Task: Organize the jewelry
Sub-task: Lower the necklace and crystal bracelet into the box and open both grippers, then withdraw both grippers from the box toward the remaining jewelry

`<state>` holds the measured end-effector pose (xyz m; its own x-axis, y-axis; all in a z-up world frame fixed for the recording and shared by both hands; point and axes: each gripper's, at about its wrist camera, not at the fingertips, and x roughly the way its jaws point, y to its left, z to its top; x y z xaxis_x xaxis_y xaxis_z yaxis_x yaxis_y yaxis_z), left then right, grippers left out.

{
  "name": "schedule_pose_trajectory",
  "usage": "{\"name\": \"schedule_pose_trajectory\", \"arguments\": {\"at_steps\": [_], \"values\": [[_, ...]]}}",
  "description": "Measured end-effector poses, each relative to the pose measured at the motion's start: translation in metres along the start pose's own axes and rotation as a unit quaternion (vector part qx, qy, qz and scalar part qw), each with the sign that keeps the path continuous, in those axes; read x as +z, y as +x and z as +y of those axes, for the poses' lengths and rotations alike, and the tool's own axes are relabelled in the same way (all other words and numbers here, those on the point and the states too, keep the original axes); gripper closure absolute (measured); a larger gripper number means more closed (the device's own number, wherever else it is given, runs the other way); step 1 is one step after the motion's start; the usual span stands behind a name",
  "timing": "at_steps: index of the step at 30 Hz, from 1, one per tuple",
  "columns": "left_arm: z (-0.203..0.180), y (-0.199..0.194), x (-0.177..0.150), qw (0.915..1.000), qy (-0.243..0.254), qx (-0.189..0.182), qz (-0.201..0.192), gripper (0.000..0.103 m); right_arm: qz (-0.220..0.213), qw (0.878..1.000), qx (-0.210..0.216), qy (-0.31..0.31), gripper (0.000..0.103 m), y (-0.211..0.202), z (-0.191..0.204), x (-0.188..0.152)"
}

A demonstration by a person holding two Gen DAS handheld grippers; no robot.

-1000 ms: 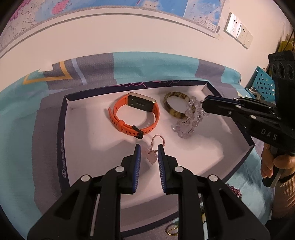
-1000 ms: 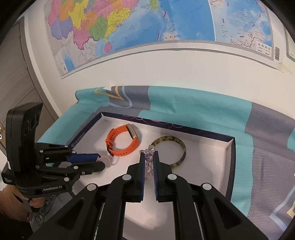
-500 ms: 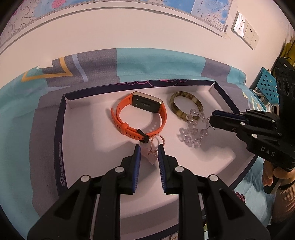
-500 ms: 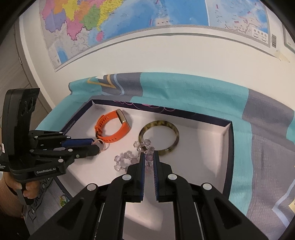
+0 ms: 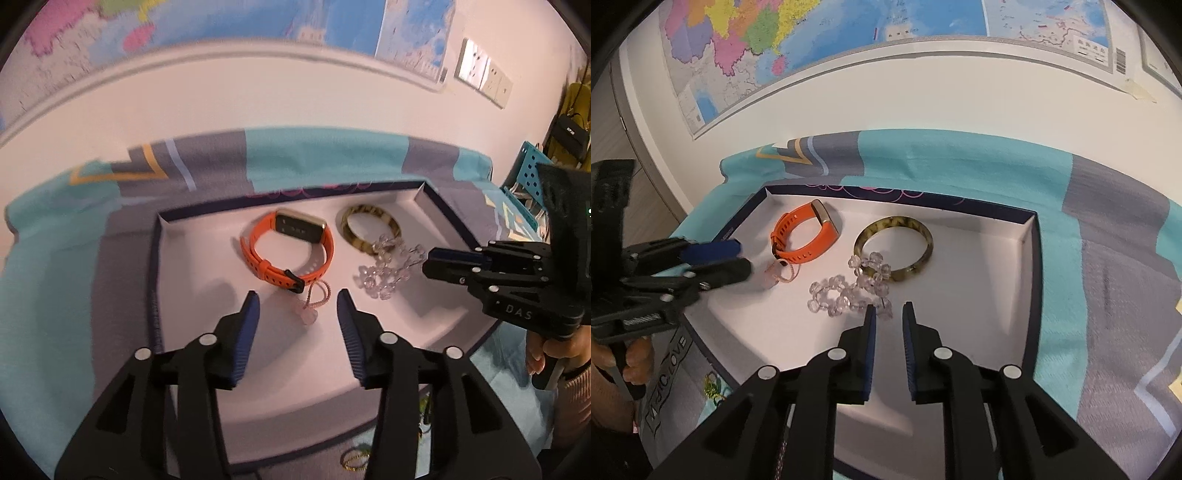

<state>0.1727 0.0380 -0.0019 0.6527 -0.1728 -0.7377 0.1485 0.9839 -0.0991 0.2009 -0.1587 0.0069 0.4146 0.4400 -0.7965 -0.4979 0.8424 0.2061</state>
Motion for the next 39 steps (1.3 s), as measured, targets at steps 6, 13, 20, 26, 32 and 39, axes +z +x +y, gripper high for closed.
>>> {"name": "schedule_pose_trajectory", "arguments": {"at_steps": [6, 13, 20, 26, 32, 39], "values": [[-0.003, -0.039, -0.014, 0.9991, 0.011, -0.01, -0.039, 0.052, -0.02, 1.0, 0.007, 0.003, 0.079, -0.022, 0.003, -0.005], [-0.009, -0.068, -0.038, 0.9979, 0.025, -0.015, -0.058, 0.051, -0.05, 0.998, 0.029, -0.032, 0.07, -0.065, 0.025, -0.025], [-0.021, -0.075, -0.065, 0.9974, 0.044, -0.029, -0.049, 0.05, -0.031, 0.997, 0.044, -0.054, 0.069, -0.075, 0.042, -0.054], [-0.03, -0.07, -0.085, 0.9971, 0.059, -0.04, -0.027, 0.05, -0.003, 0.997, 0.049, -0.064, 0.069, -0.061, 0.057, -0.075], [-0.038, -0.063, -0.099, 0.9967, 0.067, -0.045, -0.005, 0.05, 0.011, 0.997, 0.043, -0.058, 0.067, -0.05, 0.059, -0.084], [-0.043, -0.058, -0.107, 0.9964, 0.069, -0.049, 0.007, 0.05, 0.012, 0.998, 0.044, -0.052, 0.067, -0.045, 0.06, -0.087]]}}
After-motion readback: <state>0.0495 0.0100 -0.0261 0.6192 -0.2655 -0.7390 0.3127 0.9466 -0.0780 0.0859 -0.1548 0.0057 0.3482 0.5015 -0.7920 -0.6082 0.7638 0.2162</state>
